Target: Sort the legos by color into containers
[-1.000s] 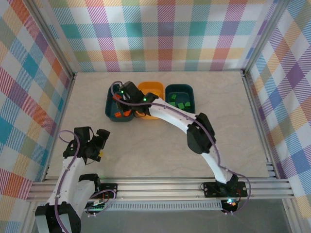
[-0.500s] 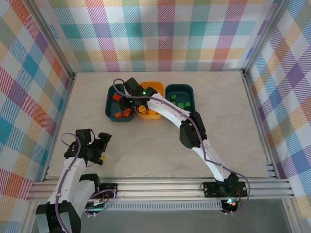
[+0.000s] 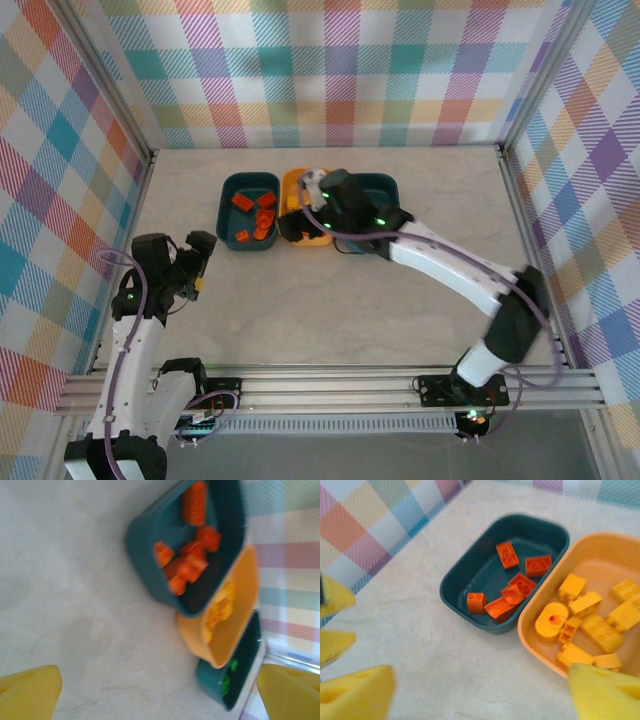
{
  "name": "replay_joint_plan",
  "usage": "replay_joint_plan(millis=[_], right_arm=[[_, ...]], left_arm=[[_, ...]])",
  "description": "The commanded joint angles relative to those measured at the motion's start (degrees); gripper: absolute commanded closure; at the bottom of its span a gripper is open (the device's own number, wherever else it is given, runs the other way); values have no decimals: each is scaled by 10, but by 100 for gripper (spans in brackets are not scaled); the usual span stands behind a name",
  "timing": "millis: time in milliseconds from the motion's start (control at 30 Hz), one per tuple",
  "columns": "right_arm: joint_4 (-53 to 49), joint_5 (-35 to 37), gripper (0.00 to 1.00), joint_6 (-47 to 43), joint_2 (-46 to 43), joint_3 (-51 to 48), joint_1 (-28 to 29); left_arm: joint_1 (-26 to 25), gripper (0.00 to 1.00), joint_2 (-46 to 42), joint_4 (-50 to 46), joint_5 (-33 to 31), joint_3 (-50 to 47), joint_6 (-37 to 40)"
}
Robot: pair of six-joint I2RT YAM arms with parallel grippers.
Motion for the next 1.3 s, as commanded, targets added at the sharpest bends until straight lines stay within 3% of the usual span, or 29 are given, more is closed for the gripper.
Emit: replay_joint_plan(millis=[0, 100, 267, 400, 500, 600, 667, 900, 1000, 1067, 1133, 1200, 1267], right_arm=[[104, 20, 0, -37, -111, -109, 3], [203, 86, 0, -52, -187, -234, 3], [244, 268, 0, -65, -202, -309, -2], [322, 265, 0, -85, -226, -358, -18], [355, 238, 0, -91, -238, -381, -47], [348, 198, 0, -82, -251, -388, -81], [346, 177, 0, -87, -262, -397, -102], [361, 172, 0, -125, -326, -468, -164], [372, 165, 0, -219, -352, -507, -187], [382, 176, 0, -278, -352, -522, -200], [398, 176, 0, -291, -331, -536, -216], [423, 168, 0, -287, -303, -556, -235], [494, 167, 0, -271, -260, -588, -256]], left_arm=[[-15, 0, -6, -14, -69, 36, 36], [-33, 0, 19, -26, -177, 40, 58], [-48, 0, 20, 67, -233, 16, 114], [-106, 0, -24, 259, -341, -64, 202], [-146, 0, -41, 463, -383, -153, 379], [-150, 0, 8, 534, -449, -186, 465], [-149, 0, 66, 566, -446, -203, 503], [-145, 0, 314, 777, -410, -240, 531], [-138, 0, 343, 759, -372, -212, 542], [-123, 0, 390, 814, -343, -215, 542], [-107, 0, 450, 856, -312, -211, 538], [-106, 0, 444, 796, -301, -185, 539], [-105, 0, 448, 813, -297, -189, 540]])
